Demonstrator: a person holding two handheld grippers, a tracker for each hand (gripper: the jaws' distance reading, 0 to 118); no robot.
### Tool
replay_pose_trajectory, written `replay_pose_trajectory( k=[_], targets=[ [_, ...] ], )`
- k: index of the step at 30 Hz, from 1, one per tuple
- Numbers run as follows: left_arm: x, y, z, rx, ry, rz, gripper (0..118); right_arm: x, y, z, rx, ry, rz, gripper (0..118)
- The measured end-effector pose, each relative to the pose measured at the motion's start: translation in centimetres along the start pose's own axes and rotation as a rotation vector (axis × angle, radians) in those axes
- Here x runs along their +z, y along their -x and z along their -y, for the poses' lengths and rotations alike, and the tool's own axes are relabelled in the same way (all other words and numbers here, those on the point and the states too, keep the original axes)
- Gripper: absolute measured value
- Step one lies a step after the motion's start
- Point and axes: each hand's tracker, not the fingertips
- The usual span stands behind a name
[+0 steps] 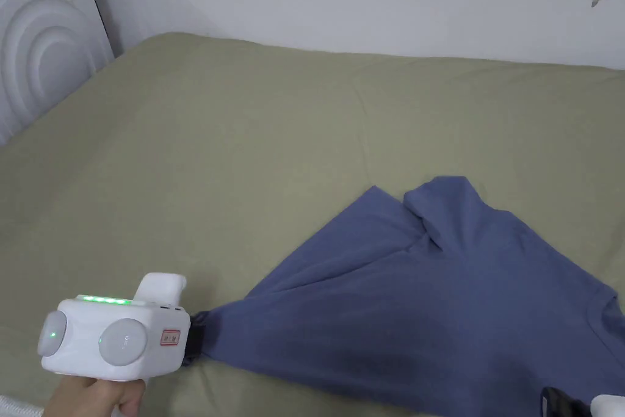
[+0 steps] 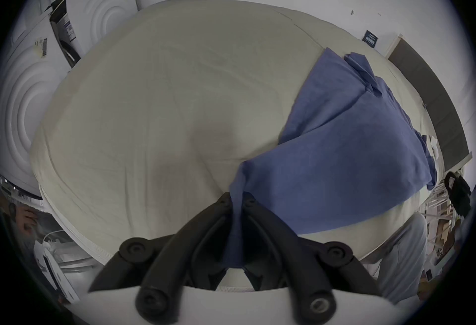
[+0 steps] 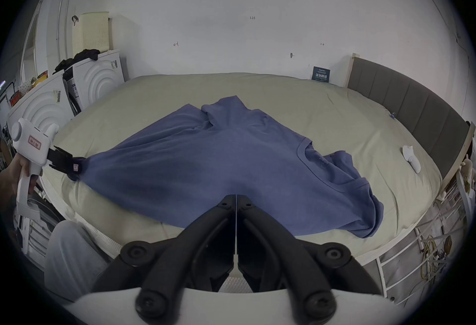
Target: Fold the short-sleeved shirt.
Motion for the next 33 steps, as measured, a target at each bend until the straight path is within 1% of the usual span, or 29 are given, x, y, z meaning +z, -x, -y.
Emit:
replay_pose_trajectory(
  k=[2,5,9,12,13,16,18,20,21,22,23,24,25,26,27,28,29,30,31,32,33],
  targets=[
    [-0.3,-0.2,0.2,-0.016,-0.019,-0.032,2,-0.7,-0.5,-0.3,-0.01,0.013,-0.006,4],
    [-0.7,-0.2,0.3,-0.02,-0.011,-0.039,2,-2.1,-1.7,-1.2,-0.017,0.023,0.006,4],
    [-1.0,0.3,0.4,0.017,-0.014,-0.029,2,-6.5,-4.4,-4.2,-0.028,0.044,0.007,4],
    [-0.9,0.3,0.6,0.021,-0.019,-0.028,2,-11.5,-6.6,-7.5,0.035,0.074,0.049,4],
    [-0.8,0.2,0.4,0.019,-0.018,-0.029,2,-13.2,-7.4,-8.6,0.031,0.072,0.042,4],
    [-1.0,0.1,0.4,0.013,-0.012,-0.034,2,-19.3,-9.3,-12.0,0.061,0.156,0.027,4],
    [-1.2,0.2,0.4,0.018,-0.009,-0.035,2,-23.2,-10.0,-13.9,0.086,0.182,0.029,4],
    [-1.3,0.3,0.4,0.032,-0.01,-0.033,2,-27.0,-10.6,-15.5,0.067,0.201,0.045,5],
    [-1.3,0.3,0.4,0.04,-0.008,-0.03,2,-28.7,-10.8,-16.1,0.056,0.213,0.042,19],
    [-1.3,0.4,0.4,0.045,-0.008,-0.029,2,-30.1,-10.9,-16.7,0.052,0.226,0.041,51],
    [-1.4,0.4,0.3,0.049,-0.006,-0.028,3,-31.7,-11.0,-17.2,0.051,0.262,0.028,95],
    [-1.4,0.4,0.3,0.052,-0.001,-0.024,2,-33.2,-11.1,-17.3,0.064,0.327,0.006,118],
    [-1.4,0.3,0.2,0.051,0.0,-0.025,3,-34.5,-11.0,-17.2,0.083,0.38,-0.011,113],
    [-1.5,0.2,0.2,0.051,0.001,-0.027,2,-34.8,-10.5,-17.5,0.133,0.329,-0.016,109],
    [-1.6,0.2,0.2,0.047,0.004,-0.029,2,-35.5,-10.2,-16.9,0.171,0.414,0.014,109],
    [-1.6,0.2,0.2,0.043,0.006,-0.029,3,-36.2,-9.9,-16.3,0.228,0.479,0.027,110],
    [-1.8,0.2,0.2,0.041,0.007,-0.029,3,-36.1,-10.0,-16.0,0.205,0.439,0.009,110],
    [-1.9,0.2,0.2,0.039,0.008,-0.029,3,-36.9,-9.9,-15.8,0.185,0.425,0.011,110],
    [-1.9,0.2,0.2,0.04,0.008,-0.029,3,-37.1,-10.1,-16.3,0.15,0.487,0.009,107],
    [-2.0,0.2,0.2,0.044,0.007,-0.03,3,-37.1,-10.2,-16.5,0.102,0.501,0.008,102],
    [-1.9,0.1,0.2,0.044,0.007,-0.029,3,-37.0,-9.9,-16.6,0.118,0.494,-0.002,99]
  ],
)
